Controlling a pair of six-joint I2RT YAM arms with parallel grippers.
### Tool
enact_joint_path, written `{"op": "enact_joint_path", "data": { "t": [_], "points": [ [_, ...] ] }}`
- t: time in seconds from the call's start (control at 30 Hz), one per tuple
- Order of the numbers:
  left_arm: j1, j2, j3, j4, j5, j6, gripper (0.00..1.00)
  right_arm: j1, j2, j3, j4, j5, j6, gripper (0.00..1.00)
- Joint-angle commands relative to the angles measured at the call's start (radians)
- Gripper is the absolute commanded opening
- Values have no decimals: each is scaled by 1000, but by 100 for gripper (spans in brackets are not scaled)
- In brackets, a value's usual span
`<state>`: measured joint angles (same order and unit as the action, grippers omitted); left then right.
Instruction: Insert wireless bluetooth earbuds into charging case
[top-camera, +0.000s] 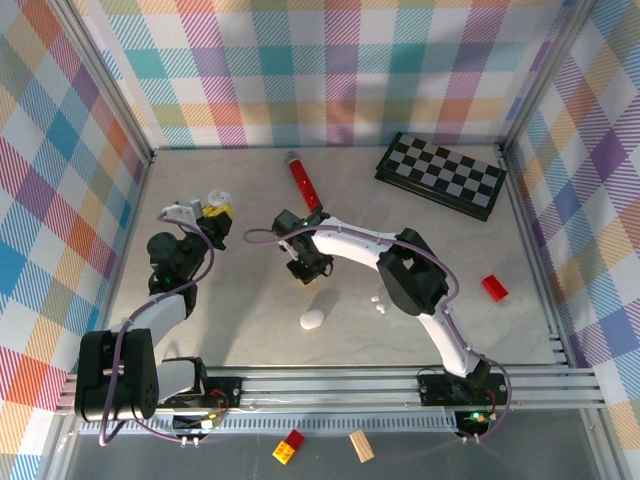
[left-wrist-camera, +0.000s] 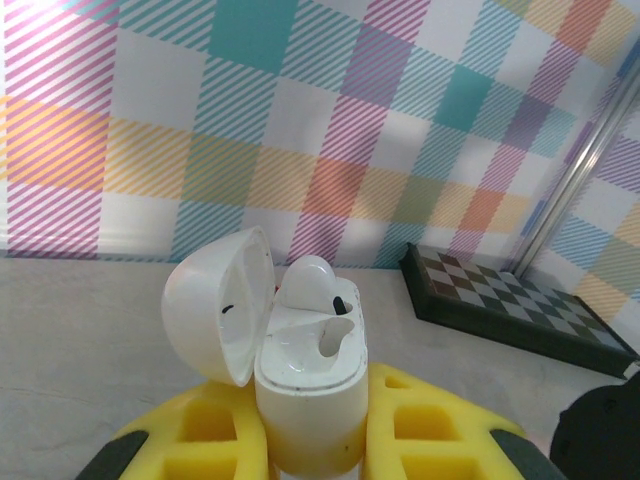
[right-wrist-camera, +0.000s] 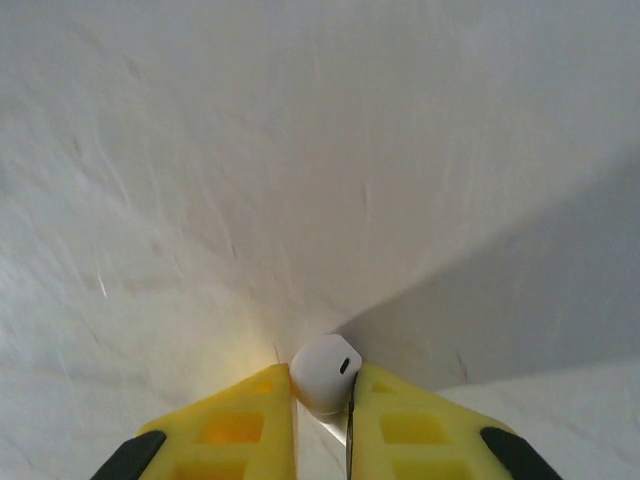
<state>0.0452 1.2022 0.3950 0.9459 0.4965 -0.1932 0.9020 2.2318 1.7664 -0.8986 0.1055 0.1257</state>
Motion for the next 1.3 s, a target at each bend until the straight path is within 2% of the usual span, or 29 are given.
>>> {"op": "enact_joint_path", "data": {
  "t": [0.0, 0.37, 0.53, 0.67, 0.73, 0.83, 1.27],
  "points": [
    [-33, -7, -5, 44, 12, 22, 7, -5, -66, -79, -7, 7, 10, 16],
    [-186, -11, -8, 4, -9, 123, 7, -64, -267, -412, 42, 39, 76, 18],
    [-240, -31, -16, -18, -12, 148, 7, -77, -326, -489, 40, 47, 100, 19],
    [-243, -38, -40, -5, -39, 148, 7, -77, -364, -475, 27, 52, 101, 28],
    [-242, -35, -55, 5, -48, 158, 2, -77, -372, -446, 5, 56, 94, 37],
    [-239, -24, -62, 10, -52, 165, 2, -77, -357, -390, -38, 44, 74, 48],
    [-203, -32, -86, -13, -55, 190, 2, -74, -150, -194, -277, 52, 68, 47]
  ]
}}
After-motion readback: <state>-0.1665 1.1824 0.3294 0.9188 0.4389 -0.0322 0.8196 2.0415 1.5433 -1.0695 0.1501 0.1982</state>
